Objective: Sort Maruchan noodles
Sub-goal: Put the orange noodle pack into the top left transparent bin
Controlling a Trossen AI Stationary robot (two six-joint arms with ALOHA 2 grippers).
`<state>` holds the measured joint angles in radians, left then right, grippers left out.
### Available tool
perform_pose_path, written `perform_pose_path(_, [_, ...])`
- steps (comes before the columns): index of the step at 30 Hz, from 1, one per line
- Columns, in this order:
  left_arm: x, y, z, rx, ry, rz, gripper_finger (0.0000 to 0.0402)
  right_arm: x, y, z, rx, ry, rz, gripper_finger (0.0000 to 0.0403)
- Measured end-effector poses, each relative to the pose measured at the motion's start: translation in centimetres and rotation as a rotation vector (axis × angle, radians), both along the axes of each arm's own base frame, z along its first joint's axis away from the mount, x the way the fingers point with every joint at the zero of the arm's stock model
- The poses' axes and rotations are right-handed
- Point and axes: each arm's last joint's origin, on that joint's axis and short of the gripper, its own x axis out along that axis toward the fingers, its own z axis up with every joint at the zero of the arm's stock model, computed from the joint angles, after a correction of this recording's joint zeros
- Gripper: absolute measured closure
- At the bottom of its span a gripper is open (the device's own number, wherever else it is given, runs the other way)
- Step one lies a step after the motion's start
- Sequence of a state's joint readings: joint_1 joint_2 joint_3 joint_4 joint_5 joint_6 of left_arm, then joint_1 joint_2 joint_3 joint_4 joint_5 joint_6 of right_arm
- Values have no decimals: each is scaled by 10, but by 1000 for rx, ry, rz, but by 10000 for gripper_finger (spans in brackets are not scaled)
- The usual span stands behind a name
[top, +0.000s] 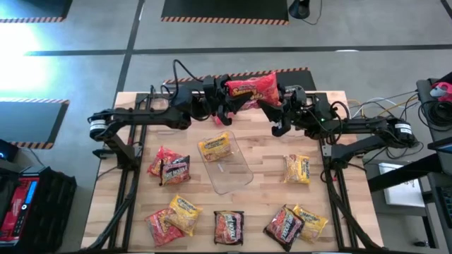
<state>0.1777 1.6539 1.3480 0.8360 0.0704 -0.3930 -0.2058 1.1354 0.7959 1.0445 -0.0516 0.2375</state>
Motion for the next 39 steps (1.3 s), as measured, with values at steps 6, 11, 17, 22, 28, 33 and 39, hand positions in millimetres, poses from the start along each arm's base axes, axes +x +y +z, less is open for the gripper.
perform_pose_path(6, [2,4,-5,1,61,-45,233,-5,-2,2,-11,15,-21,303])
perform_pose_path(11, [3,5,-9,12,123,-56,194,-10,-5,2,3,92,-33,303])
perform_pose_path(17, [-6,11,-13,41,308,-53,153,-24,-4,2,18,238,-57,303])
perform_pose_path(22, [-31,19,-10,6,507,-37,136,-49,-1,12,35,382,-87,303])
perform_pose_path(28, [-47,17,-6,28,593,-46,134,-65,4,13,129,701,-56,303])
perform_pose_path(33, [-42,12,-11,53,605,-175,134,-60,7,13,162,831,97,303])
perform_pose_path(39, [-32,11,-23,49,644,-203,134,-46,7,13,116,937,200,303])
